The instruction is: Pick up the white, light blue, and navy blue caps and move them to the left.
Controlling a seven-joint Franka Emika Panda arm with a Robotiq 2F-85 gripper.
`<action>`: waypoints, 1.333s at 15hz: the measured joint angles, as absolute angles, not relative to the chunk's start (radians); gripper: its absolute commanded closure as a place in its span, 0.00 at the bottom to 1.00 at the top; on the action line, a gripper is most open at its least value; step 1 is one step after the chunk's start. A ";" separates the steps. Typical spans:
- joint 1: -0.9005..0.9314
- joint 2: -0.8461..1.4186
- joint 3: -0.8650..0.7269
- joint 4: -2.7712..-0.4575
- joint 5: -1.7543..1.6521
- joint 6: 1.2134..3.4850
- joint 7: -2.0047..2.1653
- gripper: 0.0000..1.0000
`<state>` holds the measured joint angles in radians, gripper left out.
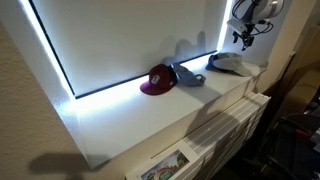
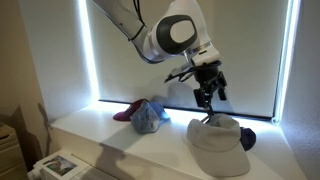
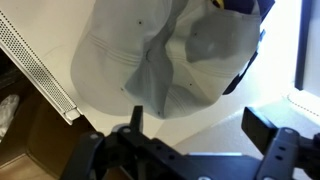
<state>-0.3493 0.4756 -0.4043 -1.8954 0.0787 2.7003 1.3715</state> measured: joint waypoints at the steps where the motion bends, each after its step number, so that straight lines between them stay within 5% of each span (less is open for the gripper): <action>1: -0.361 0.477 -0.387 -1.895 0.106 2.692 1.321 0.00; 18: -0.423 0.616 -0.295 -1.780 0.257 2.421 1.042 0.00; 19: -0.423 0.616 -0.295 -1.779 0.257 2.419 1.042 0.25; 20: -0.421 0.616 -0.299 -1.778 0.257 2.420 1.042 0.26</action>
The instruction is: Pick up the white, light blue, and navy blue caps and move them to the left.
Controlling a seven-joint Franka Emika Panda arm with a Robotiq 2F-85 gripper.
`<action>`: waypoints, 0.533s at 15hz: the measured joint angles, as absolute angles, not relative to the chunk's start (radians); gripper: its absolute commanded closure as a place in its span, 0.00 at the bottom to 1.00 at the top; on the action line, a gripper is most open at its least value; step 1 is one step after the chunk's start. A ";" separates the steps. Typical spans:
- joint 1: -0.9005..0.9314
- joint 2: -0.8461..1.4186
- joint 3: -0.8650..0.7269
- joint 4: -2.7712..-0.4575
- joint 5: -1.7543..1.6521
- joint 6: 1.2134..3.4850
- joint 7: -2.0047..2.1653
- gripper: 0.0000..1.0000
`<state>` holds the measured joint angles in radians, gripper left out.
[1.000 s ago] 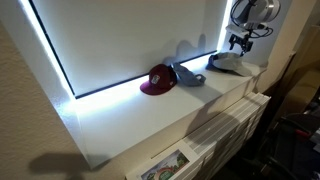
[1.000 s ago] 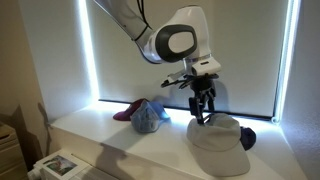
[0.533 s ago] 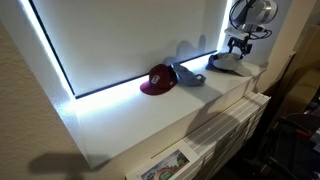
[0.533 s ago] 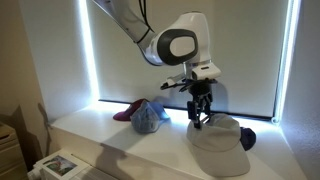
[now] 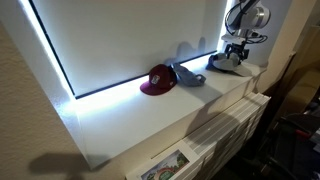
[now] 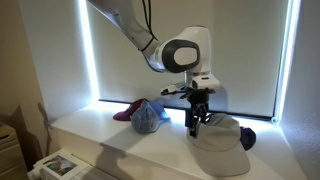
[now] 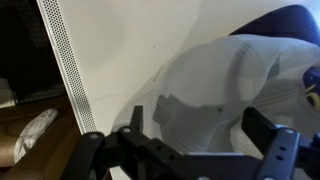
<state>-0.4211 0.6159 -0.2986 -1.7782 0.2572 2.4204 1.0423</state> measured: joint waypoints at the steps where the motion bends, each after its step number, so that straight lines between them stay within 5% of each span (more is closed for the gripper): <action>1: -0.417 0.616 -0.303 -1.778 0.257 2.421 1.043 0.34; 8: -0.404 0.616 -0.319 -1.779 0.257 2.426 1.050 0.81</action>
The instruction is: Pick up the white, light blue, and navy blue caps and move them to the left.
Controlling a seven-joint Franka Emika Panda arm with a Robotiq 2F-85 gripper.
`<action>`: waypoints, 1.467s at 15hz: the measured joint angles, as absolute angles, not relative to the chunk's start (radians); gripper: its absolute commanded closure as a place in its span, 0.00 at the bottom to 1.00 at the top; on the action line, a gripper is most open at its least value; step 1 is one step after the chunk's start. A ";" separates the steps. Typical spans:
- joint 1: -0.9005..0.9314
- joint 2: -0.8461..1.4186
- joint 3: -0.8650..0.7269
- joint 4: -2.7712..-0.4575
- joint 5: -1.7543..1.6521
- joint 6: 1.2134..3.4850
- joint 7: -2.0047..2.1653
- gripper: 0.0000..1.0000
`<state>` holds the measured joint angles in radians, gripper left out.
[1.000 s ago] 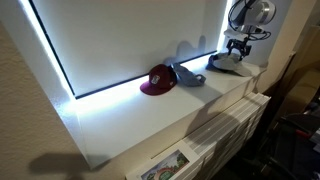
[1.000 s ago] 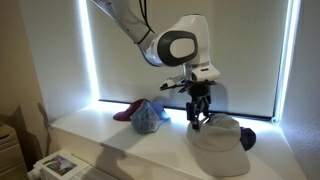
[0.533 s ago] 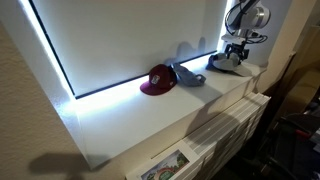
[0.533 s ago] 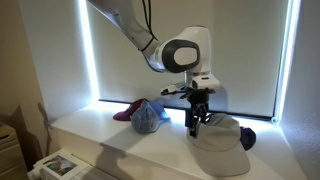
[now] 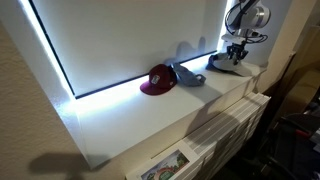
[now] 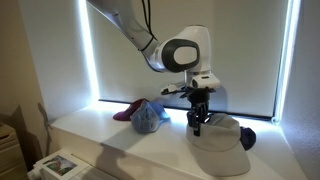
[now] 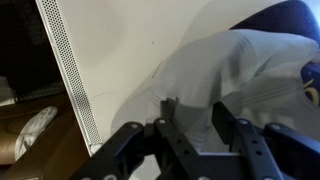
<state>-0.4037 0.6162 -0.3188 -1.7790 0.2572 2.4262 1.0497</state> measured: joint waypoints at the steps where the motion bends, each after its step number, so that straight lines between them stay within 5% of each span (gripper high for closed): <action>1: -0.401 0.617 -0.322 -1.779 0.257 2.427 1.056 0.89; 3: -0.389 0.618 -0.338 -1.780 0.251 2.434 1.078 1.00; 8: -0.253 0.605 -0.458 -1.780 0.108 2.582 1.266 0.99; 17: 0.313 0.584 -0.848 -1.741 -0.525 2.643 1.907 0.99; 22: 0.491 0.528 -0.937 -1.717 -0.859 2.671 2.073 0.99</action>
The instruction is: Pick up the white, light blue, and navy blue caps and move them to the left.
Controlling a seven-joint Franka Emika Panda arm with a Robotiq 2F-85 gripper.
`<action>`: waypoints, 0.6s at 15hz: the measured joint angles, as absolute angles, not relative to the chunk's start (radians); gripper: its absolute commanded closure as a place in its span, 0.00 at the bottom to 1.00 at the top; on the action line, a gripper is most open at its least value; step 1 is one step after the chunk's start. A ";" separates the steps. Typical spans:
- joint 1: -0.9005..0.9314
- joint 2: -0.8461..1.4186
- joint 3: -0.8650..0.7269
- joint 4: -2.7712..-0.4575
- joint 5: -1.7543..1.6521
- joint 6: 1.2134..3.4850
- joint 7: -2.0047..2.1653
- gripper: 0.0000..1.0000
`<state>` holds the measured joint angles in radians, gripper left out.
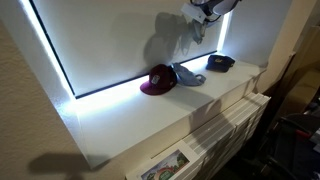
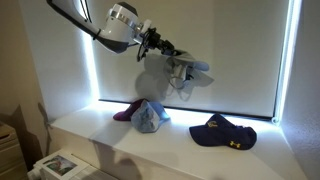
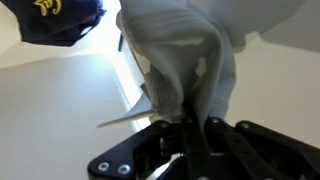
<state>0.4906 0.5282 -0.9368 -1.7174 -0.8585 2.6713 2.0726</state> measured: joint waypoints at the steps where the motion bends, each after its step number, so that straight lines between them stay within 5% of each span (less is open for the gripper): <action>1: 0.508 0.496 -0.927 -1.718 -0.922 2.678 2.075 0.99; 9: 0.419 0.310 -0.439 -1.741 -1.146 2.592 1.921 0.99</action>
